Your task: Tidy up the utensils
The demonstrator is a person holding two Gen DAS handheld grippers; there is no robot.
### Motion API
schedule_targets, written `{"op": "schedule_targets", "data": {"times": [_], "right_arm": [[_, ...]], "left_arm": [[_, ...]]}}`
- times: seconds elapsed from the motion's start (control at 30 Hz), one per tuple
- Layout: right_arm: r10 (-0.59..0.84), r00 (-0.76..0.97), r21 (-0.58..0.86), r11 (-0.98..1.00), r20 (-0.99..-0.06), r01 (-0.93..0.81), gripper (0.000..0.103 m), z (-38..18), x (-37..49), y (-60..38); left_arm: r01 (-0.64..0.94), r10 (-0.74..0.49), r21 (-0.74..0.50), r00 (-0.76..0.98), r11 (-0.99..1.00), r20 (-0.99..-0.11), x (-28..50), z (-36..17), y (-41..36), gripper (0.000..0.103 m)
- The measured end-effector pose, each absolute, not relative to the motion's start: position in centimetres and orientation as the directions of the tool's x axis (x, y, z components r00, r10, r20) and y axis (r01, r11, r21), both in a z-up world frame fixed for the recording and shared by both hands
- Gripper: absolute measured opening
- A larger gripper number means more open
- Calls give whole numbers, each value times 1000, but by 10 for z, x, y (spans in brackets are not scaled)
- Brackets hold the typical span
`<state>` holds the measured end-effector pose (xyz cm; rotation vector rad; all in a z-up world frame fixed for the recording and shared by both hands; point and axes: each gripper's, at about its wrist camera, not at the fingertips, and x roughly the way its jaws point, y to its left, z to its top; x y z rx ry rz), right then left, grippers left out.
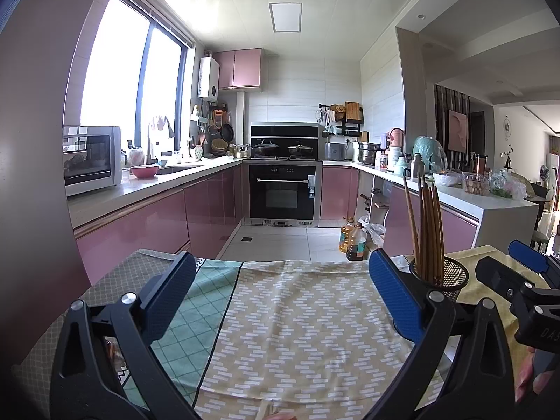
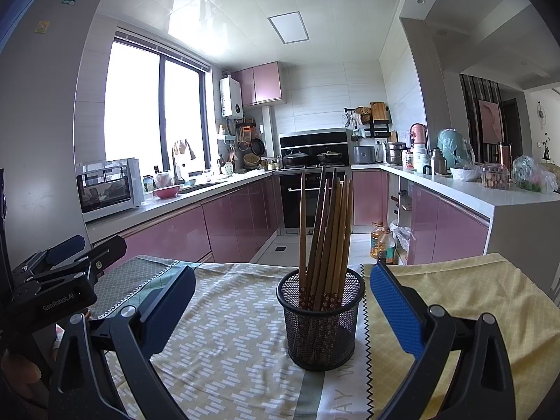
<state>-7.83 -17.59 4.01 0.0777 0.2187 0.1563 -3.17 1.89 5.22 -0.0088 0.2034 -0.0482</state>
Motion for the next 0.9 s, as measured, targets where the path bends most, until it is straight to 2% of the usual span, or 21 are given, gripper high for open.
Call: {"op": "schedule_targets", "data": {"times": [0.9], "right_arm": [[163, 965, 98, 985, -208, -145, 96, 39, -77, -178]], "left_arm": [[47, -48, -12, 978, 999, -204, -31, 52, 18, 98]]}}
